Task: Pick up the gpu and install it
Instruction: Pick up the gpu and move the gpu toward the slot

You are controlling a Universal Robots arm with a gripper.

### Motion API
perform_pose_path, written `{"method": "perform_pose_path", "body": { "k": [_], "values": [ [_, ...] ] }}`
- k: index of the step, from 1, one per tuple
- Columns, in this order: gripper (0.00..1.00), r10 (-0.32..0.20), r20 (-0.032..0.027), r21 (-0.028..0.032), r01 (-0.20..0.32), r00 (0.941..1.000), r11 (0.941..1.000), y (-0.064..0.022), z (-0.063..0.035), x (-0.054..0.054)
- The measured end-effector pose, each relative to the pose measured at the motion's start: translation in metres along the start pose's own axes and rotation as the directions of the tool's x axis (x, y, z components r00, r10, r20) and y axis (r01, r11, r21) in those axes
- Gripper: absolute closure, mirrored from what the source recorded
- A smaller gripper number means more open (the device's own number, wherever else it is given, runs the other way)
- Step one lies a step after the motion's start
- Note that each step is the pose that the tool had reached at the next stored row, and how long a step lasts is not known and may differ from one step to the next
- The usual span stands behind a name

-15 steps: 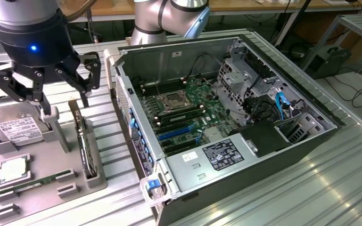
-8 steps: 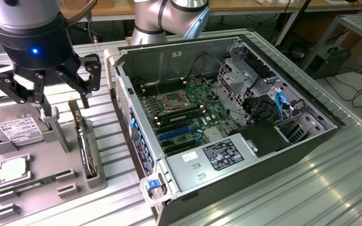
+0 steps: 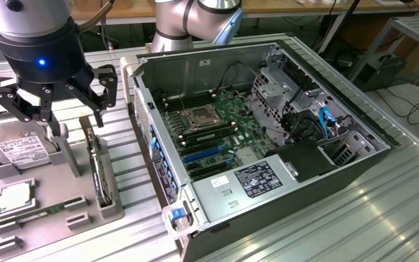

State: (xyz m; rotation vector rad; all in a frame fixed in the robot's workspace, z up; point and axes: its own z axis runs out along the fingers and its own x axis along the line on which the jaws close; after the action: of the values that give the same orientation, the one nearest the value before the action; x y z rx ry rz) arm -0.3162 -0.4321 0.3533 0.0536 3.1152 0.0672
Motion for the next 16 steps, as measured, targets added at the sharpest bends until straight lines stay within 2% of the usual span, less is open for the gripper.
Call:
{"method": "perform_pose_path", "body": {
  "k": [16],
  "values": [
    [0.34,0.000,0.0000,0.0000,0.000,1.0000,1.0000,-0.0003,0.0080,0.0002]
  ]
}}
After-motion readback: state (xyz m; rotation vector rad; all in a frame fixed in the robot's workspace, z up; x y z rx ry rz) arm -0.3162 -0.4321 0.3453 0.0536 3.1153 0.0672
